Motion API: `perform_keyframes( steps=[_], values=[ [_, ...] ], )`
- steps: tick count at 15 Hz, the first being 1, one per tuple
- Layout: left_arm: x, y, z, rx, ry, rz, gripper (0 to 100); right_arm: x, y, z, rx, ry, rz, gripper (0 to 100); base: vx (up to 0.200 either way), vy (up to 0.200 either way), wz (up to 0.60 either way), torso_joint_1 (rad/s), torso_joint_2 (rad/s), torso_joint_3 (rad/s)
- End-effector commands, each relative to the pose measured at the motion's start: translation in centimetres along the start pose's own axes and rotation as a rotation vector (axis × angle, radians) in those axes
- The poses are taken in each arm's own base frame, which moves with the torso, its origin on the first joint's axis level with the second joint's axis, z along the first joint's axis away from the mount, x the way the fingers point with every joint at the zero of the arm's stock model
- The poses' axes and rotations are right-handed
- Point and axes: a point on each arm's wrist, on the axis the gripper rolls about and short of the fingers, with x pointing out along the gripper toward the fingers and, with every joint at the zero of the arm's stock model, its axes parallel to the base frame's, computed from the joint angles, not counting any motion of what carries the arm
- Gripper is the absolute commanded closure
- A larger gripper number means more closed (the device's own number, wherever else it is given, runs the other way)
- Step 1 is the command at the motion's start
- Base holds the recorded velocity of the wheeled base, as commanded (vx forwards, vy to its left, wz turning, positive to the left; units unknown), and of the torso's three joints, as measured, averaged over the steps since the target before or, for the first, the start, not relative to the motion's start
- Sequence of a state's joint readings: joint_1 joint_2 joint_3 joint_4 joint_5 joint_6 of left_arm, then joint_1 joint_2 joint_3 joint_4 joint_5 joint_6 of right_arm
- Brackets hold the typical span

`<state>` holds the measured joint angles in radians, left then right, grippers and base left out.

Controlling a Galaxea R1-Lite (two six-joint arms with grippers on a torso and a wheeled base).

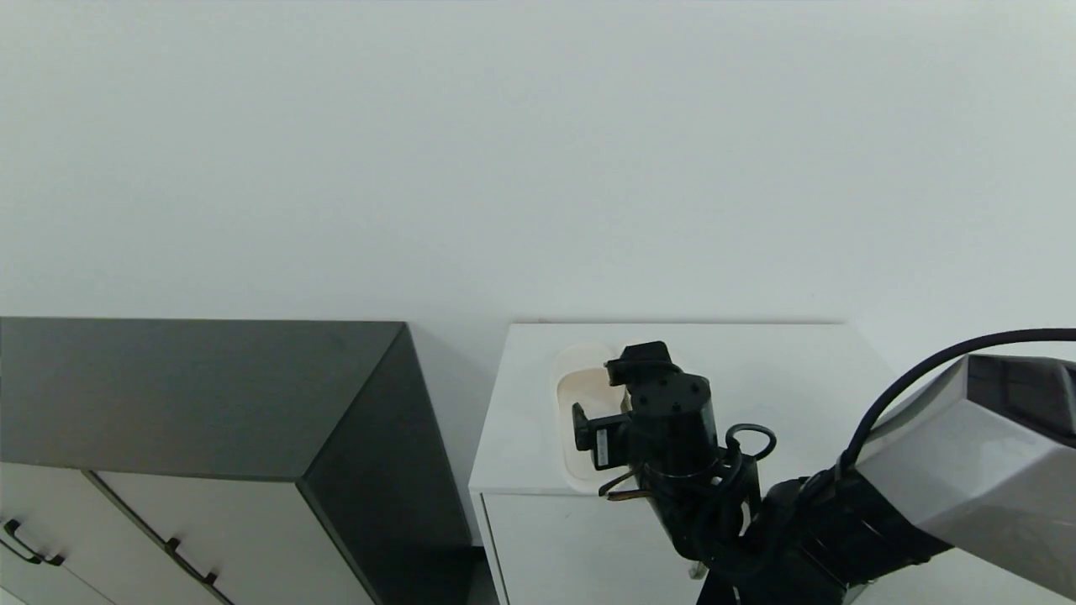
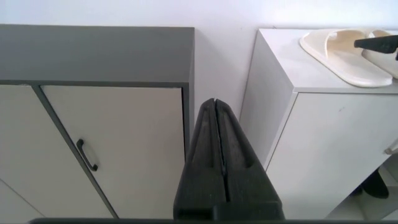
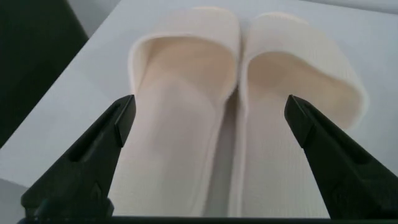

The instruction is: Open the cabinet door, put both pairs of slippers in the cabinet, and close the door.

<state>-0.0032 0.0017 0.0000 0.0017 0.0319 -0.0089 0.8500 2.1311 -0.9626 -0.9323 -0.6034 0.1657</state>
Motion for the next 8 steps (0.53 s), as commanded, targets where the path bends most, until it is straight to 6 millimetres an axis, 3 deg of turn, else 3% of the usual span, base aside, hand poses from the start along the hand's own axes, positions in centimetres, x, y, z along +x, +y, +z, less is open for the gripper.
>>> perform_keyframes(
  steps=[1,4,8],
  values=[
    [0.0,0.0,0.0,0.0,0.0,0.0,100,1.9,-0.1,-0.8,0.001,0.005,-0.023,0,0.0,0.0,0.0,0.0,0.0,0.0],
    [0.0,0.0,0.0,-0.002,0.0,-0.001,100,4.9,-0.4,-0.2,0.012,0.004,-0.065,0,0.0,0.0,0.0,0.0,0.0,0.0],
    [0.0,0.0,0.0,-0.003,0.0,-0.001,100,7.1,-0.4,0.8,0.017,0.006,-0.09,0,0.0,0.0,0.0,0.0,0.0,0.0]
  ],
)
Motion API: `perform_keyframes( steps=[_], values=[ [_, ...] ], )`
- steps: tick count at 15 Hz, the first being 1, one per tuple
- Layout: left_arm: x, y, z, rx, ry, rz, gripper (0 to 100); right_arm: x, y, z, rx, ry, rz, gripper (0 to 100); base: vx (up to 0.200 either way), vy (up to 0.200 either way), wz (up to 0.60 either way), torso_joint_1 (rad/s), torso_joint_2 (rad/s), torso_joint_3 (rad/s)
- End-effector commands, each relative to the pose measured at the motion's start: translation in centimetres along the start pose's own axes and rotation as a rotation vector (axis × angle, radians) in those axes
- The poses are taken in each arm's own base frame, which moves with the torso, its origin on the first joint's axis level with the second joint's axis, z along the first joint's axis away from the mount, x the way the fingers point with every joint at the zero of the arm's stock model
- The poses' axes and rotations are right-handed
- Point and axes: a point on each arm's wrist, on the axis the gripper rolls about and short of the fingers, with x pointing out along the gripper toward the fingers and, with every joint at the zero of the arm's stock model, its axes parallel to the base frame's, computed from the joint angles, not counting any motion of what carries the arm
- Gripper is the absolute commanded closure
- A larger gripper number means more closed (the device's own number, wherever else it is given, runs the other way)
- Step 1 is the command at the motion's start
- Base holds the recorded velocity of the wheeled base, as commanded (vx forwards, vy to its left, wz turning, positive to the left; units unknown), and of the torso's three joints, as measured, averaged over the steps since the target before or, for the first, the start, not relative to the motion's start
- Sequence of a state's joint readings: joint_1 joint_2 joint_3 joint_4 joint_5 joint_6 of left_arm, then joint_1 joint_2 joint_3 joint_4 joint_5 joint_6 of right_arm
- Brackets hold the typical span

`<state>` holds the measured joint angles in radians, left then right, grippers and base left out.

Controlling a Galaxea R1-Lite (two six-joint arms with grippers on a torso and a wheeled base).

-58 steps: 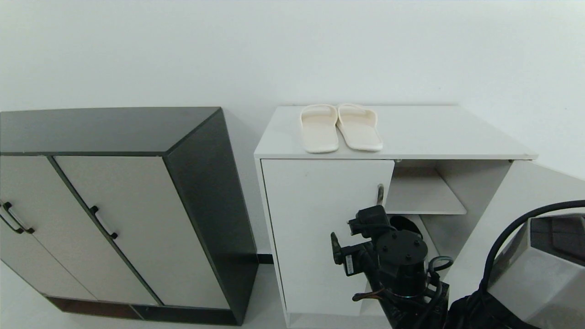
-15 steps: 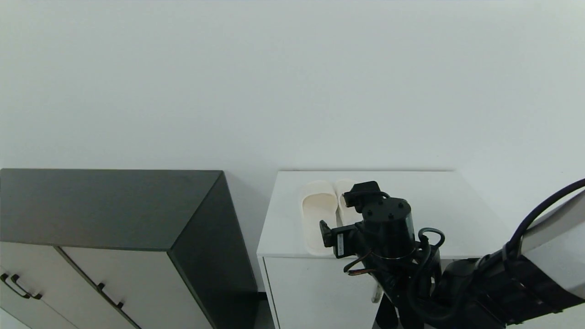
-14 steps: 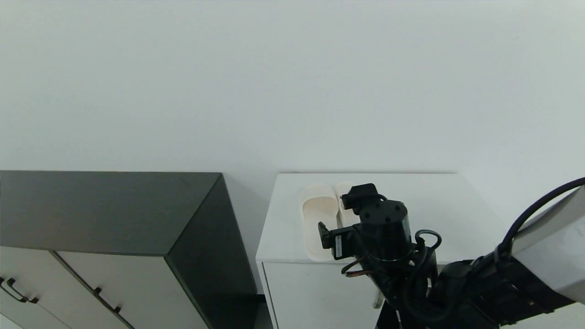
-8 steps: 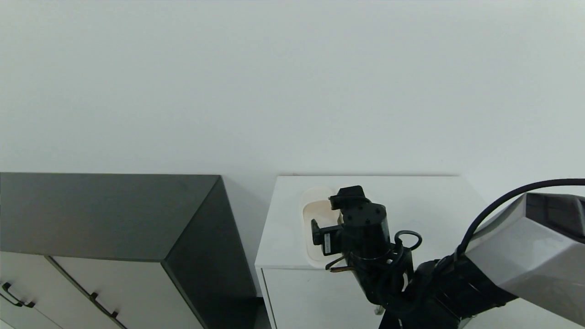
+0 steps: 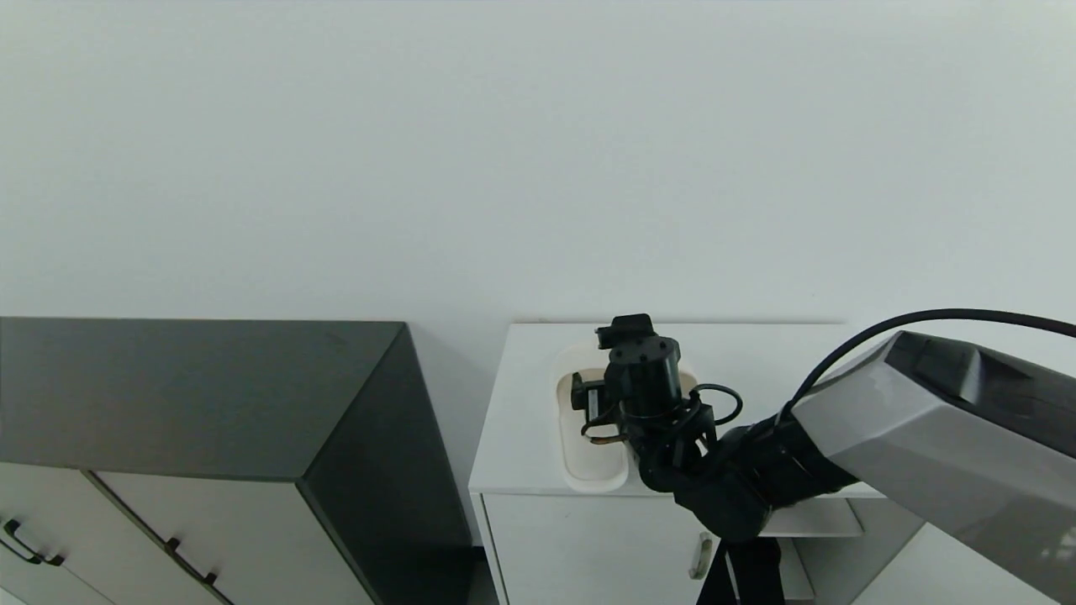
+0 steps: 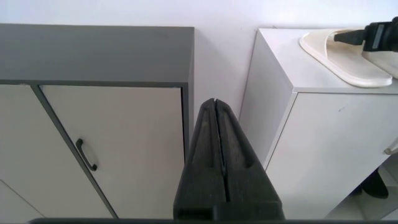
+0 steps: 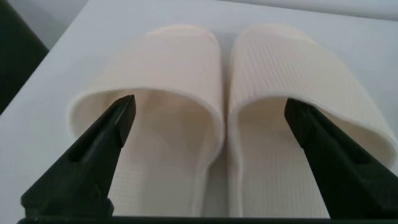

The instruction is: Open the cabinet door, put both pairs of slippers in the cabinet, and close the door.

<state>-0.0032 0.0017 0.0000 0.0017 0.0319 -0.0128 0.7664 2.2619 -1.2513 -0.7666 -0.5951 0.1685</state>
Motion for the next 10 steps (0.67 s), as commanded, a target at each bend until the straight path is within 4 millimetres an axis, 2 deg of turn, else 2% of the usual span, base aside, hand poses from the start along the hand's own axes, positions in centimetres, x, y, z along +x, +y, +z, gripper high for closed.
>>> perform_keyframes(
  steps=[1,5,8,10],
  values=[
    [0.0,0.0,0.0,0.0,0.0,-0.001,100,1.3,-0.1,-0.2,0.003,0.001,-0.018,0,0.0,0.0,0.0,0.0,0.0,0.0],
    [0.0,0.0,0.0,-0.001,0.0,-0.001,100,1.6,-0.2,-1.2,0.013,0.023,-0.022,0,0.0,0.0,0.0,0.0,0.0,0.0],
    [0.0,0.0,0.0,-0.001,0.0,0.0,100,2.0,-0.3,-0.9,0.02,0.012,-0.027,0,0.0,0.0,0.0,0.0,0.0,0.0],
    [0.0,0.0,0.0,-0.001,0.0,0.0,100,3.0,-0.7,-0.5,0.028,-0.005,-0.044,0,0.0,0.0,0.0,0.0,0.0,0.0]
  ],
)
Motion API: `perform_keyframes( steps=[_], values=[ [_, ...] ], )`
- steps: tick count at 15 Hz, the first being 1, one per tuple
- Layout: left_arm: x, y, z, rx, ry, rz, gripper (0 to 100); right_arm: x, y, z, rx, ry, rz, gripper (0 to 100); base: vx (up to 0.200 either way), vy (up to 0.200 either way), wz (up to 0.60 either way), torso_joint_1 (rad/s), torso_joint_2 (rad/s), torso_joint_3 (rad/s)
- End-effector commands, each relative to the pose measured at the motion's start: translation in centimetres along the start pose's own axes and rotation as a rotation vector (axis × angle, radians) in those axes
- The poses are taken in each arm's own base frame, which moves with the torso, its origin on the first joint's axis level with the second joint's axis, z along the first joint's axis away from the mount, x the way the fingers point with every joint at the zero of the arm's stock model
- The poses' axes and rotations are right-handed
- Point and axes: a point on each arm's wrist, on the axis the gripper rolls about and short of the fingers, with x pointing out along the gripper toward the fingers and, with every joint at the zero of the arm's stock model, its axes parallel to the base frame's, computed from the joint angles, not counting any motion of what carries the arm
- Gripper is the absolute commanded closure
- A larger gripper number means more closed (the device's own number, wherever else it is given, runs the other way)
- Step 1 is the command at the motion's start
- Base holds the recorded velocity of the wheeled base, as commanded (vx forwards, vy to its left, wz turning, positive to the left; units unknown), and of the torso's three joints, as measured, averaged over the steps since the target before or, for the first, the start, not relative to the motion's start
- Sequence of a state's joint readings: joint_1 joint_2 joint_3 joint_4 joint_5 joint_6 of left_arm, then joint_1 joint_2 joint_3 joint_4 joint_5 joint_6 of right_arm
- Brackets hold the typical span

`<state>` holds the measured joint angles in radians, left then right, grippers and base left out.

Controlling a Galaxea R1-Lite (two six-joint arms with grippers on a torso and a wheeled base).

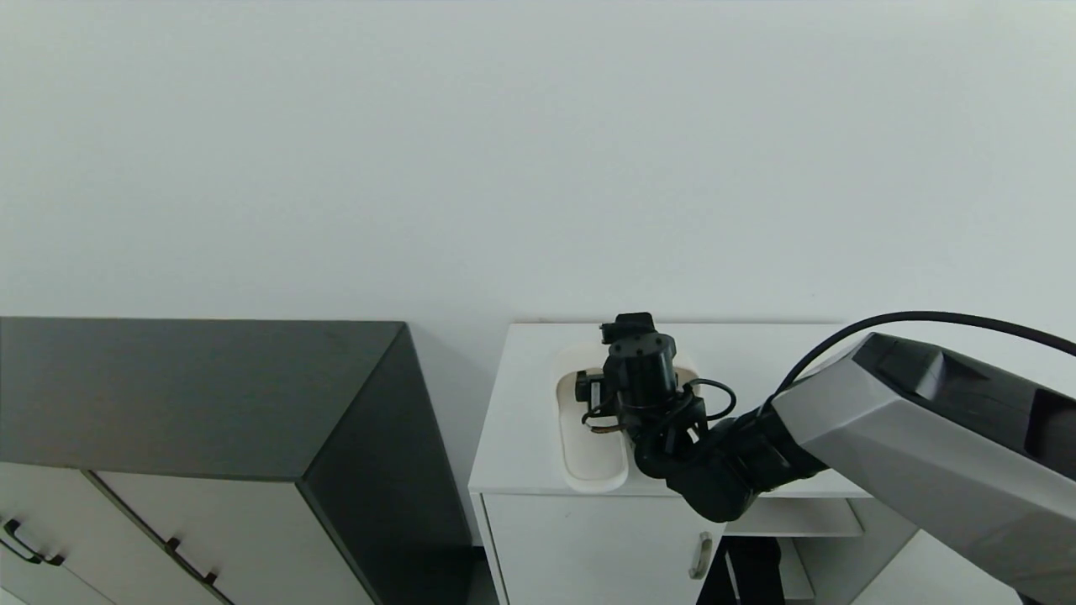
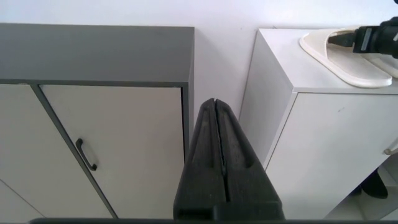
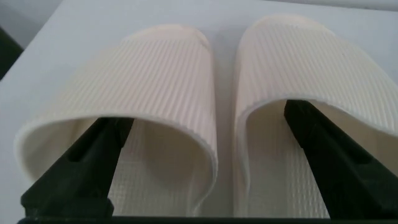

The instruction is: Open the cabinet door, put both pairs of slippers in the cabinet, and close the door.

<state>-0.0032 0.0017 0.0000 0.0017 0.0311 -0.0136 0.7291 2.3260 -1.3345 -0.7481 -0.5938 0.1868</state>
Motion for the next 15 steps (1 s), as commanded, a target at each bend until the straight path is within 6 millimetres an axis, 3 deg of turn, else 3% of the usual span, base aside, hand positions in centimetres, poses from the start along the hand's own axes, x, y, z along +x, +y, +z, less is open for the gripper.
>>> perform_keyframes(
  steps=[1,4,5,11,13,15],
  values=[
    [0.0,0.0,0.0,0.0,0.0,0.001,100,0.8,-0.2,0.0,0.005,-0.008,-0.013,0,0.0,0.0,0.0,0.0,0.0,0.0],
    [0.0,0.0,0.0,0.0,0.0,0.001,100,1.3,-0.3,-0.1,0.008,-0.011,-0.018,0,0.0,0.0,0.0,0.0,0.0,0.0],
    [0.0,0.0,0.0,0.0,0.0,0.0,100,1.6,-0.4,0.0,0.009,-0.016,-0.023,100,0.0,0.0,0.0,0.0,0.0,0.0],
    [0.0,0.0,0.0,0.0,0.0,0.001,100,1.5,-0.6,0.5,-0.002,-0.023,-0.025,100,0.0,0.0,0.0,0.0,0.0,0.0],
    [0.0,0.0,0.0,0.0,0.0,0.001,100,0.3,-0.7,1.6,0.003,-0.033,-0.014,100,0.0,0.0,0.0,0.0,0.0,0.0],
    [0.0,0.0,0.0,0.0,0.0,0.001,100,-2.4,-0.8,2.8,-0.003,-0.031,0.011,100,0.0,0.0,0.0,0.0,0.0,0.0]
  ],
)
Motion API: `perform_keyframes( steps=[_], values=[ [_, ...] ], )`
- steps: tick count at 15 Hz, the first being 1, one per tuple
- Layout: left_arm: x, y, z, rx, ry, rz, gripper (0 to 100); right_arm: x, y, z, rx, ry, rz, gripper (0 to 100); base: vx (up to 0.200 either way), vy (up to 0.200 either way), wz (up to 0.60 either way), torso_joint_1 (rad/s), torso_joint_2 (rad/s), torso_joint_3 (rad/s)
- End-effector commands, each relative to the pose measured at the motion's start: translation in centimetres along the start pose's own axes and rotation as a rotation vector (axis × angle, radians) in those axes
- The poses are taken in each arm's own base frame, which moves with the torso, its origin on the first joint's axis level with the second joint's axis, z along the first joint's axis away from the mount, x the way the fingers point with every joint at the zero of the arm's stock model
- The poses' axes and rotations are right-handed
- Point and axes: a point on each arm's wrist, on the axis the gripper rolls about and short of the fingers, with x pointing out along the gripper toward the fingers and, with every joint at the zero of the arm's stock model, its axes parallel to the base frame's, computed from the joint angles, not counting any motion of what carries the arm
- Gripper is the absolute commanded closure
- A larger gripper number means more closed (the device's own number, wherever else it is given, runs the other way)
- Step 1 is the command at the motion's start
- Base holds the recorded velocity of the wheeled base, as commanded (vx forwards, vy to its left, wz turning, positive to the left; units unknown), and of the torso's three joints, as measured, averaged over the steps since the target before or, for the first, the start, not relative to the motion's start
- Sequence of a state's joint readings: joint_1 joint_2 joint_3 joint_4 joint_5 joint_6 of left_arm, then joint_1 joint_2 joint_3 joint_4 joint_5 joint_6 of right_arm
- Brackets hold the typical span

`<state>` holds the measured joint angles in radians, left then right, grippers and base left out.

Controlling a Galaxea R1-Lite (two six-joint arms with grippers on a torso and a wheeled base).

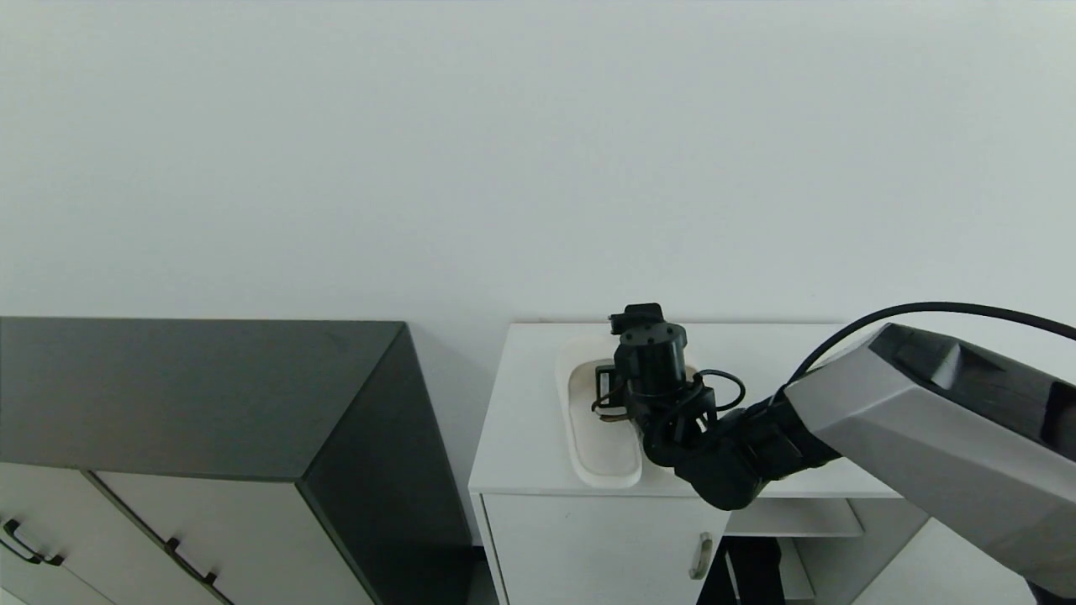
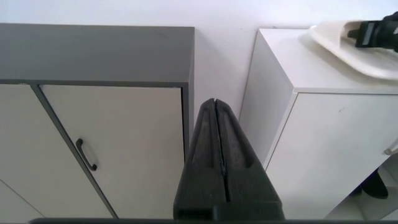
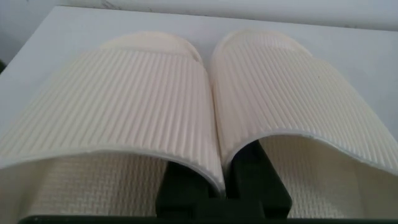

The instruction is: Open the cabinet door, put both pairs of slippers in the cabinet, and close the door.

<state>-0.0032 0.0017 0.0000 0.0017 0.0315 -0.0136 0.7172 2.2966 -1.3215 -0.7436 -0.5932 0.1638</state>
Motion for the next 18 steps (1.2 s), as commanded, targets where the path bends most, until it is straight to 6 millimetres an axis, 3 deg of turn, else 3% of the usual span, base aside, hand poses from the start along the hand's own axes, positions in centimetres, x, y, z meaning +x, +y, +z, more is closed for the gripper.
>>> perform_keyframes(
  steps=[1,2,4,6,18],
  values=[
    [0.0,0.0,0.0,0.0,0.0,-0.001,100,-4.0,-0.3,2.3,0.005,-0.016,0.044,100,0.0,0.0,0.0,0.0,0.0,0.0],
    [0.0,0.0,0.0,0.0,0.0,0.001,100,-5.0,-0.4,2.6,0.004,-0.013,0.06,100,0.0,0.0,0.0,0.0,0.0,0.0],
    [0.0,0.0,0.0,0.001,0.0,-0.001,100,-10.4,-2.0,3.4,-0.02,0.018,0.156,100,0.0,0.0,0.0,0.0,0.0,0.0],
    [0.0,0.0,0.0,0.003,0.0,0.001,100,-13.4,-3.2,3.4,-0.039,0.05,0.253,100,0.0,0.0,0.0,0.0,0.0,0.0],
    [0.0,0.0,0.0,0.001,0.0,0.001,100,-13.9,-1.9,1.8,-0.068,0.087,0.291,100,-0.017,0.0,0.0,0.0,0.0,0.0]
  ],
)
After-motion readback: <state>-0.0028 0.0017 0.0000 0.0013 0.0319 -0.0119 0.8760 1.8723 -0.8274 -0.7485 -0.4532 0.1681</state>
